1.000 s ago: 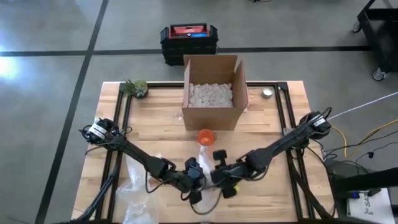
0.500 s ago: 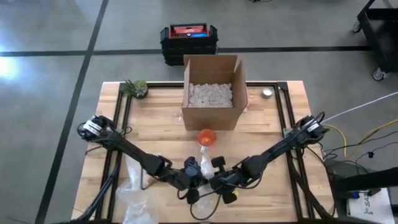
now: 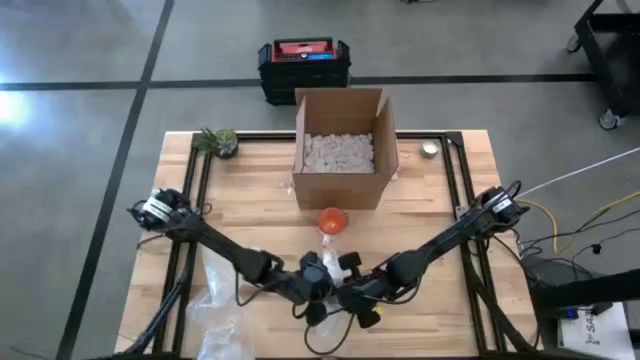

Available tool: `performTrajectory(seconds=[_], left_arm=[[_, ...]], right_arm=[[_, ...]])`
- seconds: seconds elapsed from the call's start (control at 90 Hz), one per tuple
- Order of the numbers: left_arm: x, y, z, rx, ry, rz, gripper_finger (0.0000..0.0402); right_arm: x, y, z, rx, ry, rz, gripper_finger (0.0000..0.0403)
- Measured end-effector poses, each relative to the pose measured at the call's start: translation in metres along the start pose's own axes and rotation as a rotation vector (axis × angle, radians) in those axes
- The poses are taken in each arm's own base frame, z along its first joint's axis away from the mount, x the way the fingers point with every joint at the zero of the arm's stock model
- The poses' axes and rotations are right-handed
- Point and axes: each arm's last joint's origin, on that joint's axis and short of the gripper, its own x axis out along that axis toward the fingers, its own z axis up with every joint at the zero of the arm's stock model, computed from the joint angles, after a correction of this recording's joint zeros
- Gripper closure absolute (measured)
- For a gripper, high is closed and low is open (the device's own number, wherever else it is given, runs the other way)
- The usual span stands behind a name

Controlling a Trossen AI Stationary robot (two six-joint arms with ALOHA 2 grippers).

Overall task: Wrap mug
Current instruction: Wrap the yellow mug with the transparent bubble wrap

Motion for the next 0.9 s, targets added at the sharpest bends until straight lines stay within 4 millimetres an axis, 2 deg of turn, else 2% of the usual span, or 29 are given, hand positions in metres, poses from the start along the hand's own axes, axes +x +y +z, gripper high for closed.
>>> performTrajectory(seconds=[0.122, 0.3, 0.4, 0.522, 0.678, 0.811, 0.9], left_arm=[[0.006, 0.002, -0.003, 0.000, 0.005, 0.005, 0.0381], [0.007, 0.004, -0.003, 0.001, 0.011, 0.007, 0.0381], [0.007, 0.004, -0.003, 0.001, 0.011, 0.006, 0.0381], [0.007, 0.004, -0.003, 0.001, 0.011, 0.006, 0.0381], [0.007, 0.004, -0.003, -0.001, 0.006, 0.002, 0.0381], [0.002, 0.002, 0.001, -0.006, -0.001, -0.012, 0.0381], [-0.007, 0.000, 0.005, -0.003, 0.000, -0.020, 0.0381]], right_arm=[[-0.014, -0.002, -0.001, 0.002, 0.022, 0.003, 0.0389], [-0.050, -0.005, 0.007, 0.013, -0.004, 0.010, 0.0389], [-0.055, -0.002, 0.012, 0.018, -0.064, 0.028, 0.0389], [-0.040, 0.003, 0.016, 0.002, -0.103, 0.076, 0.0389], [-0.007, 0.000, 0.008, -0.004, -0.005, 0.054, 0.0389], [0.007, -0.001, 0.002, 0.000, 0.054, 0.046, 0.0389], [0.009, -0.002, 0.002, 0.005, 0.054, 0.047, 0.0389]])
